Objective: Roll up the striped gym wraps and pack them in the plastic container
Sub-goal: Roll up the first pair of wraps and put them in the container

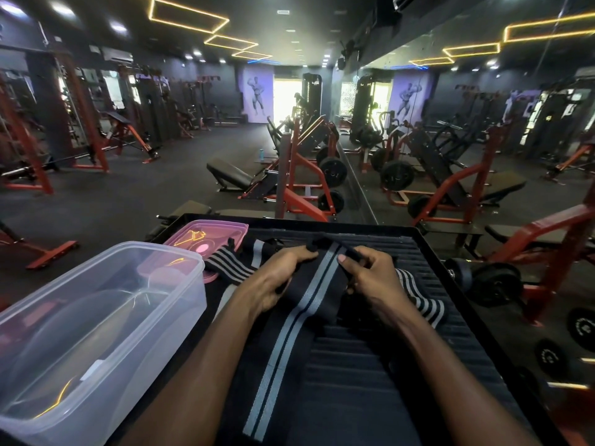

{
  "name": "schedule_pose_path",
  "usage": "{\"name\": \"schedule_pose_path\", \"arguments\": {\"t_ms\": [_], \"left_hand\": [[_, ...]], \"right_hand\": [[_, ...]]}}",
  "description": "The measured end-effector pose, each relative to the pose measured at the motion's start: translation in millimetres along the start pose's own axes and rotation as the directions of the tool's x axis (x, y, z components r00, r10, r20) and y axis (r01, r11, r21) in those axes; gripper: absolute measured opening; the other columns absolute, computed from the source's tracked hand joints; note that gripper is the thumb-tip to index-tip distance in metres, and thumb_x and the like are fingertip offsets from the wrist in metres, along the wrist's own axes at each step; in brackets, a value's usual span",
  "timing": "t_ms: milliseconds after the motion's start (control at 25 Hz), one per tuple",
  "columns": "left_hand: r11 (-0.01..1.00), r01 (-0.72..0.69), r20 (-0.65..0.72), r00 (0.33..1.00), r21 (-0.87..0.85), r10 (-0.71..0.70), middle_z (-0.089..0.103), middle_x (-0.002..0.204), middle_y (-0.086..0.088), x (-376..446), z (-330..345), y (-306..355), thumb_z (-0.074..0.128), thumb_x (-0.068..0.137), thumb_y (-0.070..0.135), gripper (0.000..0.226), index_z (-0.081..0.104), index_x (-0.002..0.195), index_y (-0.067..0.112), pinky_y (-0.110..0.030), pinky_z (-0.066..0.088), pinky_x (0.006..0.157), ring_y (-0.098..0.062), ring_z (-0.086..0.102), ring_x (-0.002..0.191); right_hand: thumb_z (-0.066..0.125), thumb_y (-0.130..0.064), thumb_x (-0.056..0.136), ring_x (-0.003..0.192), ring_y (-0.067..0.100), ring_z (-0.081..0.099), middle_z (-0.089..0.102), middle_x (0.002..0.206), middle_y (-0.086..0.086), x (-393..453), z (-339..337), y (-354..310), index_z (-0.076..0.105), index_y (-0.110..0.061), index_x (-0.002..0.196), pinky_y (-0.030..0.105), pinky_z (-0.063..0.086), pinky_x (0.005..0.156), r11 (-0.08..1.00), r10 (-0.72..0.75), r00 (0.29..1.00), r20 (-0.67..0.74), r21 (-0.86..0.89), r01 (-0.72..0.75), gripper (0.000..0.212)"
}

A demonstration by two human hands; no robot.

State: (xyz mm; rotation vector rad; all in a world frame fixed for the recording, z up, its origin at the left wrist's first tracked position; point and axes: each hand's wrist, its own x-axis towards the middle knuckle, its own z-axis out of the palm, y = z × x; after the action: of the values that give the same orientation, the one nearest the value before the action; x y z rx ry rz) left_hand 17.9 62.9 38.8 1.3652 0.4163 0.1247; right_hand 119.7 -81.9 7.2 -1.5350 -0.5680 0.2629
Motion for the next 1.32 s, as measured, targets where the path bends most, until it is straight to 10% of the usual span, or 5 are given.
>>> {"name": "schedule_pose_path", "arguments": {"t_ms": [320,520,840,1040,1320], "left_hand": [[0.998,0.037,0.015,0.999,-0.051,-0.037,0.071,0.121,-0.012,14.2,-14.6,-11.9,0.055,0.100,0.033,0.039,0.069,0.117,0.001,-0.032,0.048,0.105,-0.022,0.065,0.115],[0.898,-0.164,0.202,0.976,0.409,0.086,0.073,0.120,-0.003,12.0,-24.3,-17.2,0.055,0.095,-0.004,0.033,0.069,0.122,0.010,-0.030,0.053,0.099,-0.017,0.067,0.114],[0.910,-0.147,-0.395,0.865,0.388,0.308,0.064,0.052,-0.006,28.7,-52.6,-10.4,0.060,0.096,0.005,0.012,0.070,0.094,-0.002,-0.018,0.044,0.040,-0.008,0.053,0.035],[0.935,-0.206,-0.540,0.771,0.287,0.336,0.068,0.107,-0.004,44.3,-58.8,-18.5,0.061,0.091,0.003,0.017,0.064,0.101,0.017,-0.043,0.056,0.095,-0.022,0.071,0.097],[0.697,-0.223,-0.280,0.800,0.682,0.530,0.046,0.152,-0.012,27.6,-22.4,-17.3,0.051,0.100,0.012,0.033,0.061,0.131,0.012,-0.038,0.039,0.113,-0.025,0.053,0.132]], "right_hand": [[0.047,-0.017,0.106,0.070,0.021,0.075,0.077,0.086,0.006,2.3,-2.9,-6.5,0.065,-0.009,0.104,0.041,0.062,0.057,0.921,0.223,0.974,0.032,0.322,-0.221,0.019],[0.046,-0.016,0.106,0.074,0.018,0.075,0.077,0.087,0.004,1.7,-1.0,-6.9,0.065,-0.010,0.104,0.037,0.060,0.054,0.914,0.227,0.974,0.009,0.344,-0.216,0.020],[0.050,-0.008,0.104,0.094,0.027,0.075,0.077,0.103,0.016,7.6,-3.7,-1.4,0.068,-0.001,0.113,0.042,0.061,0.084,0.914,0.235,0.972,-0.034,0.349,-0.209,0.022],[0.053,-0.002,0.101,0.093,0.027,0.075,0.076,0.107,0.017,6.6,-3.1,0.2,0.066,-0.002,0.117,0.042,0.060,0.086,0.931,0.227,0.974,0.012,0.292,-0.221,0.021],[0.054,0.006,0.097,0.099,0.035,0.073,0.076,0.104,0.020,3.3,-1.7,-0.8,0.071,0.000,0.109,0.050,0.057,0.093,0.961,0.203,0.979,0.020,0.186,-0.203,0.021]]}}
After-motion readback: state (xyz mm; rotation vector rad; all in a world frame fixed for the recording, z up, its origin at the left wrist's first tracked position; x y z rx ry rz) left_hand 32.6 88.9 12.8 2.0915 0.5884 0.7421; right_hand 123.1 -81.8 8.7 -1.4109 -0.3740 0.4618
